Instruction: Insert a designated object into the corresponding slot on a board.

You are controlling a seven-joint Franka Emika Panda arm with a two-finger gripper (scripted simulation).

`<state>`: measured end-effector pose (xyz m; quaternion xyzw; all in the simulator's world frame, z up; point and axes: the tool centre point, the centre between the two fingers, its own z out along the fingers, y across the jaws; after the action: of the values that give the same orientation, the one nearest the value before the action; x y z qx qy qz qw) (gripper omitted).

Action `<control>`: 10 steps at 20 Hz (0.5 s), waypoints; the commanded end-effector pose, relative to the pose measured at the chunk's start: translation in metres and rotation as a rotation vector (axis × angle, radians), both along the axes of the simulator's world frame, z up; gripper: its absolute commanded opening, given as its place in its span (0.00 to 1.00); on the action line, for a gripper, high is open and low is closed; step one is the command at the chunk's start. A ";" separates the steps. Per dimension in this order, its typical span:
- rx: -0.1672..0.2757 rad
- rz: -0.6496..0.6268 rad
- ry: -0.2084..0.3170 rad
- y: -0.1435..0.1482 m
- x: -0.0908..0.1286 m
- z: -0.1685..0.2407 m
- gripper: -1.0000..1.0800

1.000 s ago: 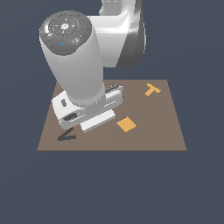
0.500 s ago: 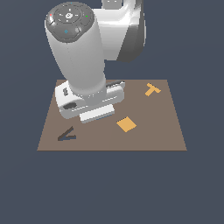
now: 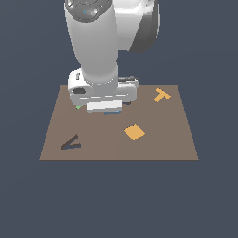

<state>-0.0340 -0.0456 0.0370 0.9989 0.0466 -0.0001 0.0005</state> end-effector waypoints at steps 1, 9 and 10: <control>0.000 -0.078 -0.001 0.007 -0.013 0.001 0.00; 0.000 -0.272 -0.001 0.028 -0.043 0.003 0.00; 0.000 -0.289 -0.001 0.030 -0.045 0.003 0.00</control>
<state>-0.0749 -0.0187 0.0394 0.9966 -0.0822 0.0000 0.0006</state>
